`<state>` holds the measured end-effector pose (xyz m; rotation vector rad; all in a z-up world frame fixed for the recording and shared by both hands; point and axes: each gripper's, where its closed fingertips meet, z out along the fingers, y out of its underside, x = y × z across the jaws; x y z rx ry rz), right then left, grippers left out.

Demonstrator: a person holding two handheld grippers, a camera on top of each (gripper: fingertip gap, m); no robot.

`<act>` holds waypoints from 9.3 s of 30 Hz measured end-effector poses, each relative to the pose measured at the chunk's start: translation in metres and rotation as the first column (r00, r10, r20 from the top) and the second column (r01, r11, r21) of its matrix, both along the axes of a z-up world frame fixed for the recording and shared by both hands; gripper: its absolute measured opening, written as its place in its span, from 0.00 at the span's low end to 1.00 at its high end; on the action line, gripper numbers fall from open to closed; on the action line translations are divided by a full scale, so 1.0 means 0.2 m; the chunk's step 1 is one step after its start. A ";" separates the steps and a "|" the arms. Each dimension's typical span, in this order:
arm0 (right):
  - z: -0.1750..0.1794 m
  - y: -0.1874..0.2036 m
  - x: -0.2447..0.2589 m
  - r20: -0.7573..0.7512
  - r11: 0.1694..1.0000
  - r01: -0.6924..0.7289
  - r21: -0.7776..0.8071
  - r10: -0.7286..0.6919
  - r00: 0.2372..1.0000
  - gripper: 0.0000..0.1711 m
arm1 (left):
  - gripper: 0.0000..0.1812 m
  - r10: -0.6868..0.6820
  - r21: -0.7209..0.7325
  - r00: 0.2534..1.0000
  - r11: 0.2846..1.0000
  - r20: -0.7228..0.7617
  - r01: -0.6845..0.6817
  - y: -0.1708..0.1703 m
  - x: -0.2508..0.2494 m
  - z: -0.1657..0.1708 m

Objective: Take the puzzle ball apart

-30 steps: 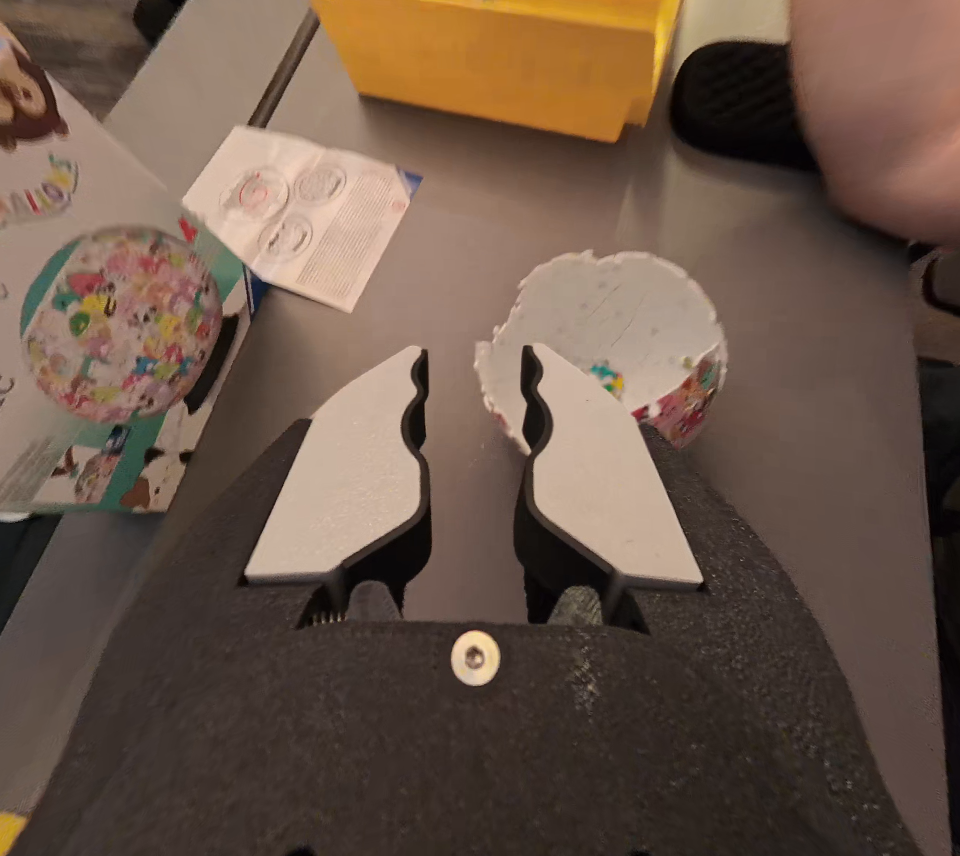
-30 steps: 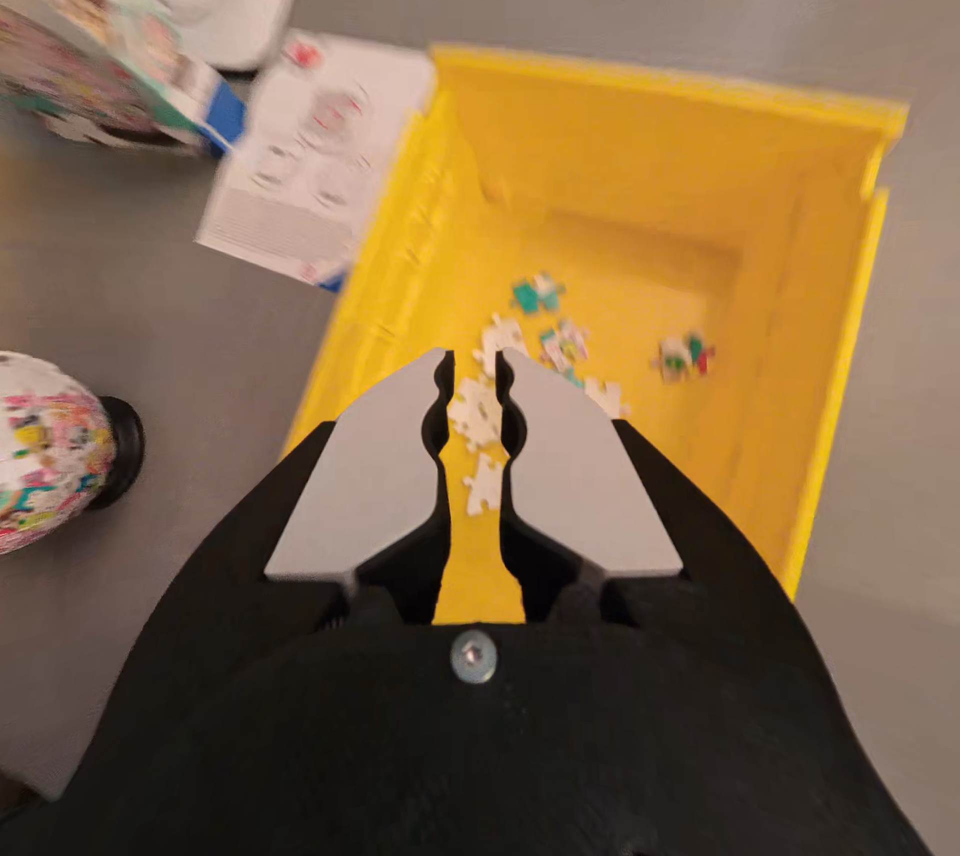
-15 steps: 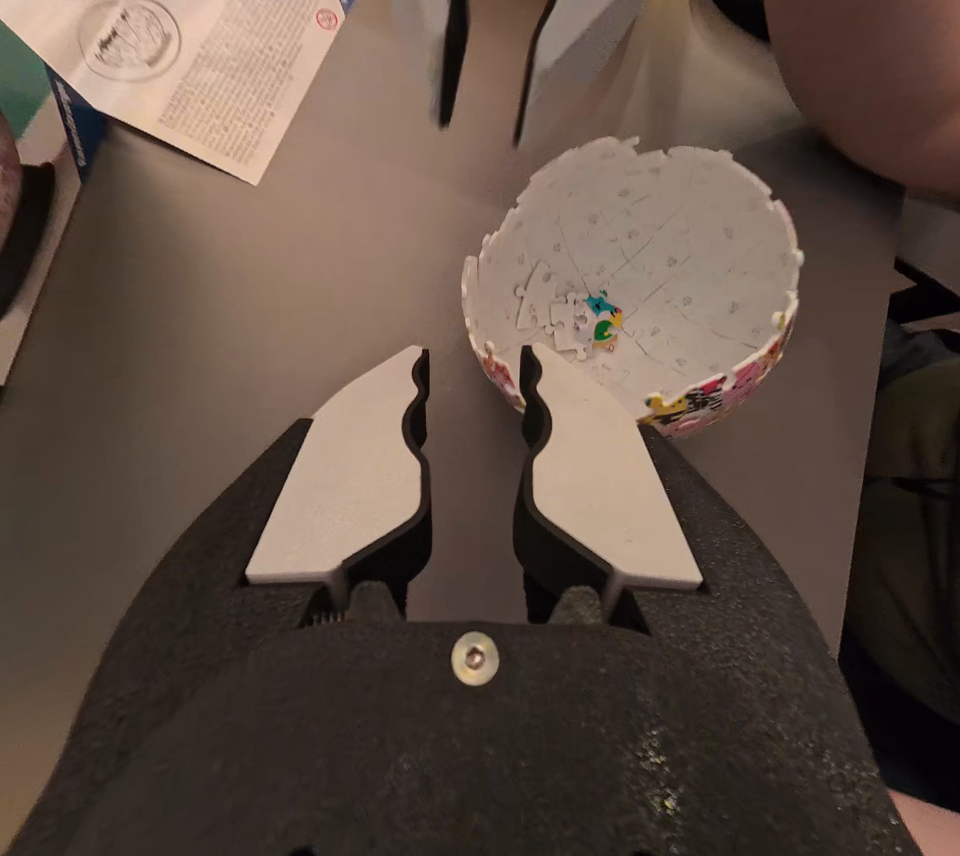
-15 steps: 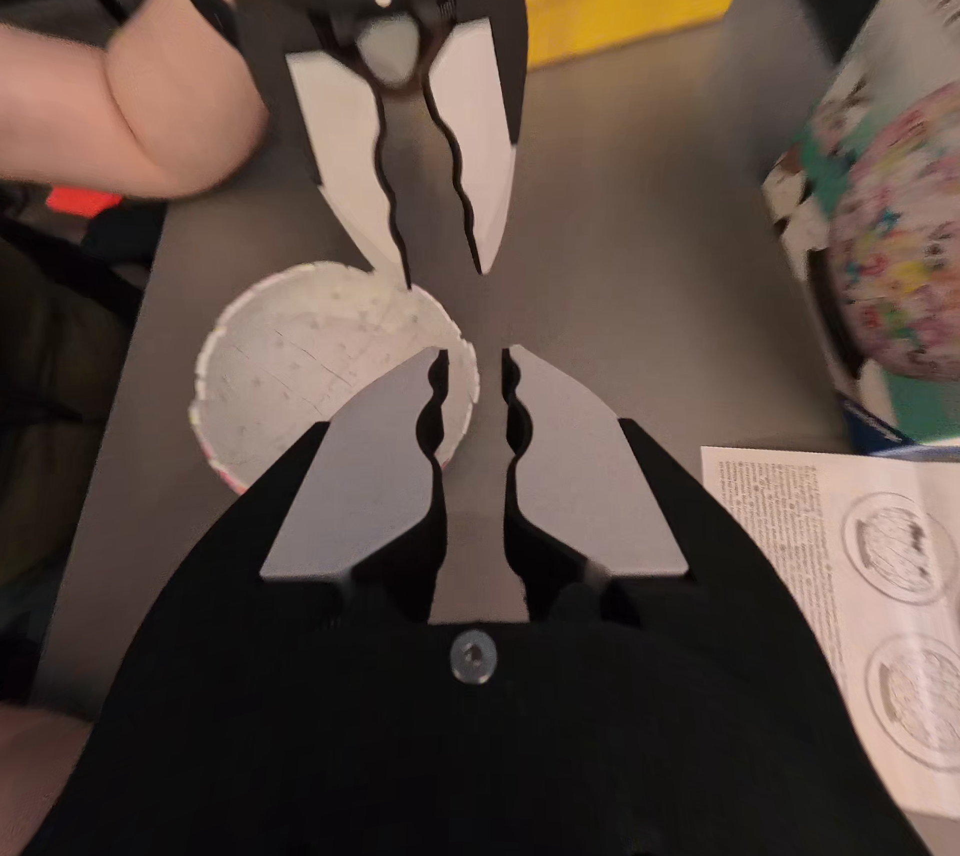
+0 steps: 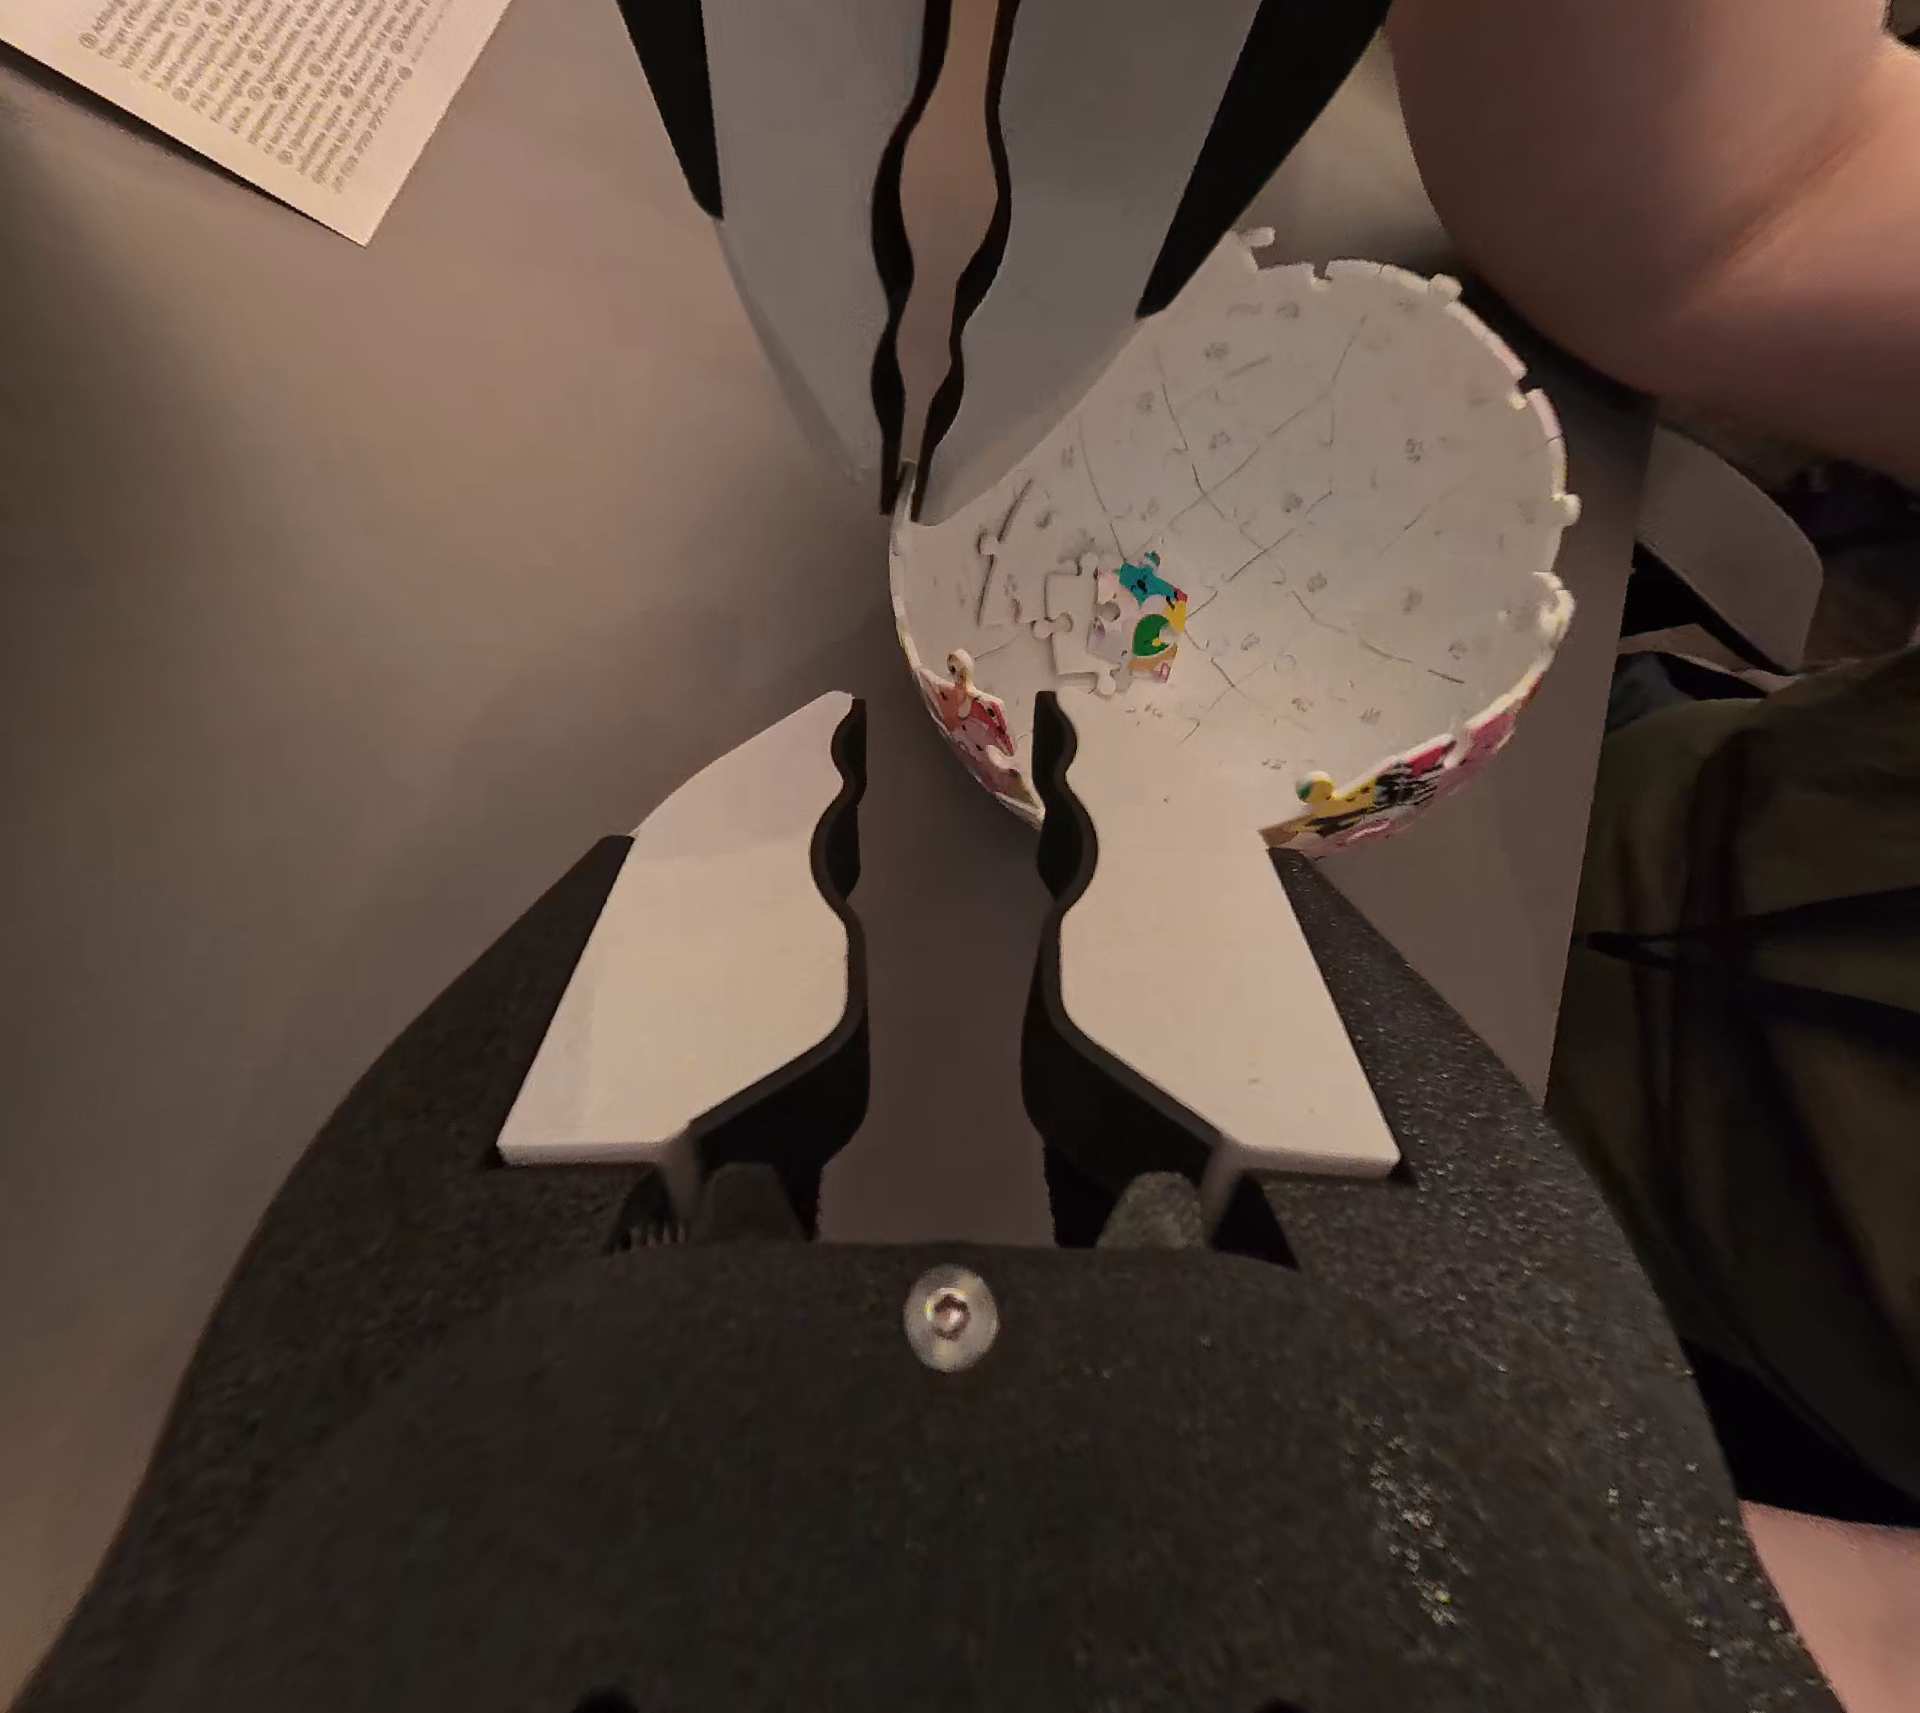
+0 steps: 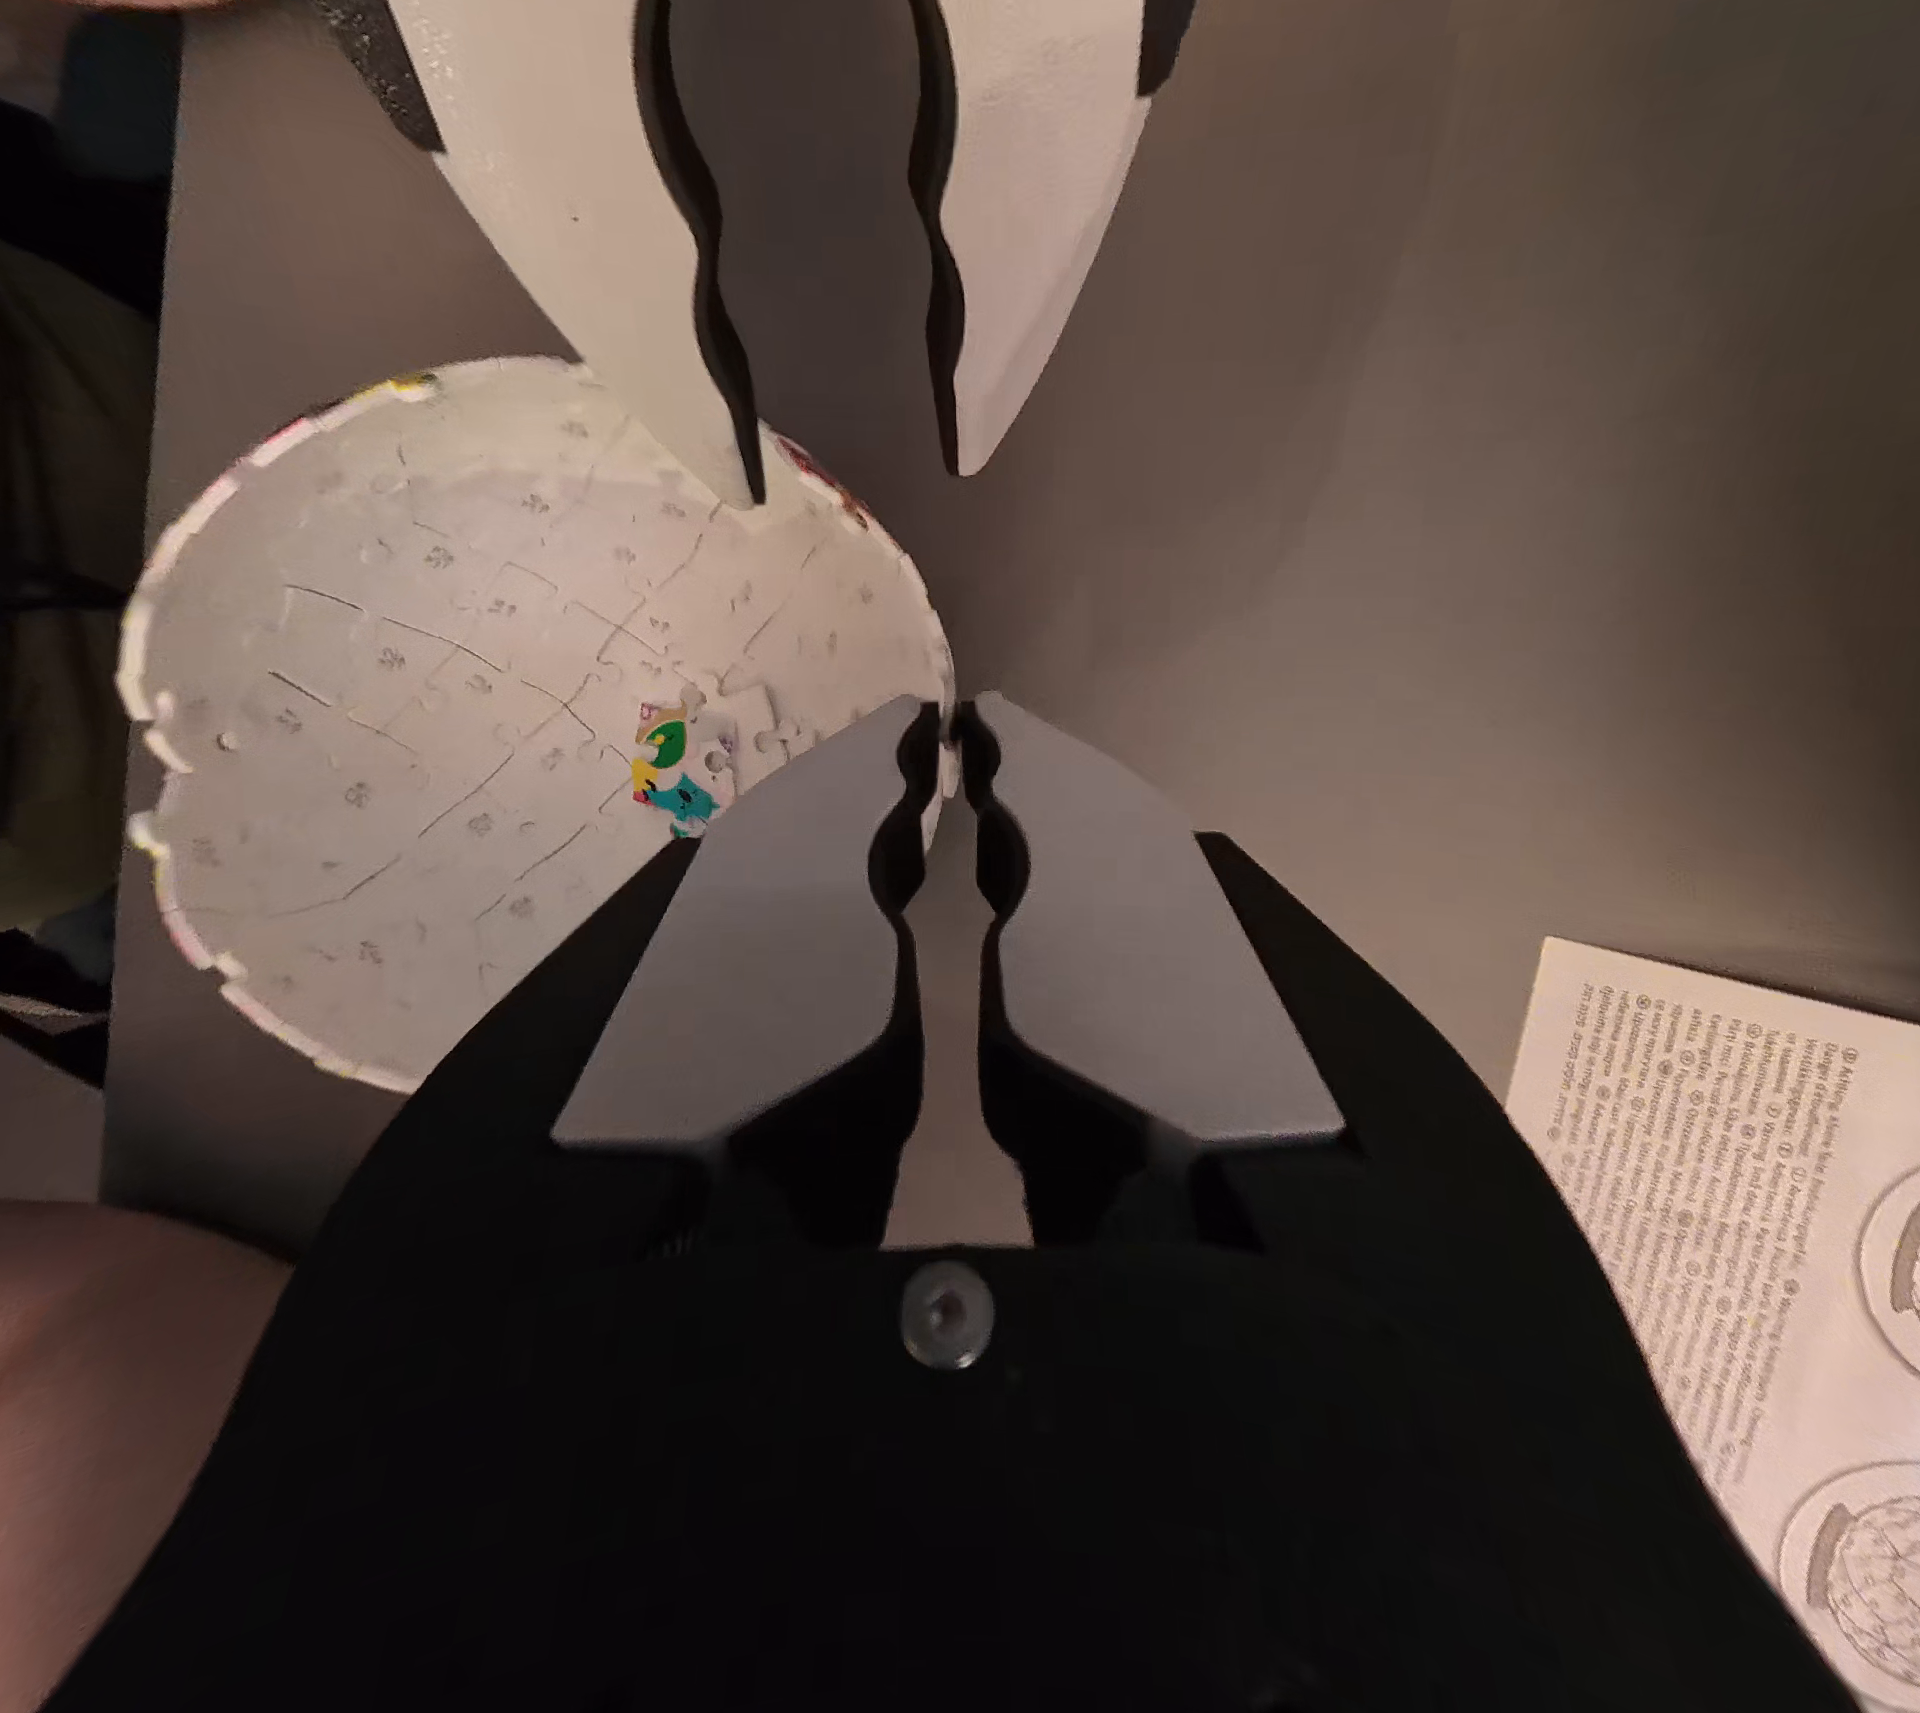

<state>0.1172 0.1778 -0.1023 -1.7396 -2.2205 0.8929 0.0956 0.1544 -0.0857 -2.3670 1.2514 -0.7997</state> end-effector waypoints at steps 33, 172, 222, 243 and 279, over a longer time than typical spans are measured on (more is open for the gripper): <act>-0.01 0.04 0.03 0.071 0.988 0.153 0.034 -0.155 0.985 0.02 | 0.23 0.044 0.151 0.998 0.987 0.047 -0.051 0.05 -0.02 0.15; 0.12 -0.01 0.01 -0.097 0.902 -0.131 0.410 0.186 0.978 0.02 | 0.67 0.274 0.538 0.878 0.706 0.392 -0.461 -0.22 0.26 0.01; 0.31 -0.12 -0.05 -0.366 0.971 -0.081 0.227 0.162 0.916 0.10 | 0.67 0.085 0.530 0.937 0.806 0.338 -0.265 -0.26 0.14 0.02; 0.21 -0.05 -0.12 -0.127 0.885 0.047 0.464 0.014 0.992 0.05 | 0.51 0.080 0.496 0.931 0.829 0.355 -0.260 -0.20 0.02 0.00; 0.13 0.07 -0.10 -0.164 0.845 0.010 0.535 0.093 0.982 0.03 | 0.68 0.208 0.611 0.908 0.683 0.363 -0.401 -0.10 0.17 -0.05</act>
